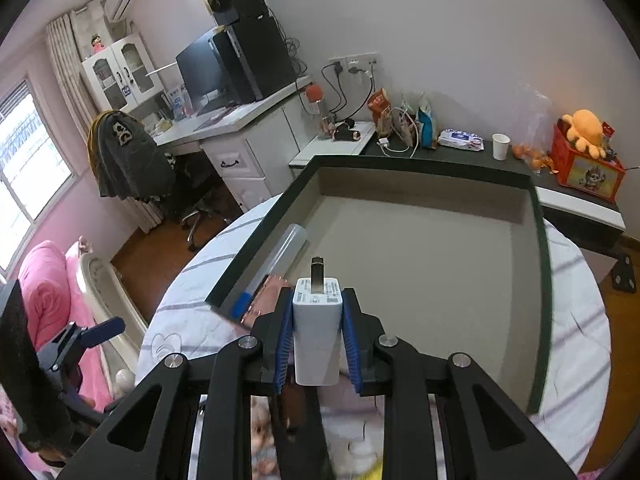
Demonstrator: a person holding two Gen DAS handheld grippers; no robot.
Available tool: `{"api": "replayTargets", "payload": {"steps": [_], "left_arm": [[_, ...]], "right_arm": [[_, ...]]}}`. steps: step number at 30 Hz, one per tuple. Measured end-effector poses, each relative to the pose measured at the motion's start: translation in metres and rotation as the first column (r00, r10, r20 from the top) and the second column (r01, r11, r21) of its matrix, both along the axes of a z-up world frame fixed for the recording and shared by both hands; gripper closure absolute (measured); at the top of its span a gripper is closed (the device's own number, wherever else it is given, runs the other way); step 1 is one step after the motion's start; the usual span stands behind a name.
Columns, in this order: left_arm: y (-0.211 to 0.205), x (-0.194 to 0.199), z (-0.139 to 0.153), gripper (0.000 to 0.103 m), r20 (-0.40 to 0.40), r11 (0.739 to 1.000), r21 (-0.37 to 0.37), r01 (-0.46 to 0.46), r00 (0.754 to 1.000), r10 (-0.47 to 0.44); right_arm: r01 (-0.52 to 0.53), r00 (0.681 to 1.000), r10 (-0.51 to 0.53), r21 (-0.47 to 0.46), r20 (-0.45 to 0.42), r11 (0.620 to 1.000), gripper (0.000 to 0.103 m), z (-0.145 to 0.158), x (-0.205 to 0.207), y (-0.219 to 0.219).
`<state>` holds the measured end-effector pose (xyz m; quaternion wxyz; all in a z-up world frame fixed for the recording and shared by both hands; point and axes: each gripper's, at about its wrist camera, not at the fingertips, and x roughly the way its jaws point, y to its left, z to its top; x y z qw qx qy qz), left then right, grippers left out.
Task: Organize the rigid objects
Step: 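Carry the white charger with the right gripper into the box and release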
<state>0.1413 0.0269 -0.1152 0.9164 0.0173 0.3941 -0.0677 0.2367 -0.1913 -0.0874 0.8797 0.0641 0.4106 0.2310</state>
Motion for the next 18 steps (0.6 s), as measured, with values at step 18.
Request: {"api": "replayTargets", "payload": {"steps": [18], "left_arm": [[-0.019, 0.018, -0.015, 0.0, -0.042, 0.998, 0.001, 0.059, 0.997, -0.059]], "right_arm": [[-0.022, 0.956, 0.067, 0.16, -0.284, 0.987, 0.068, -0.078, 0.07, -0.006]]}}
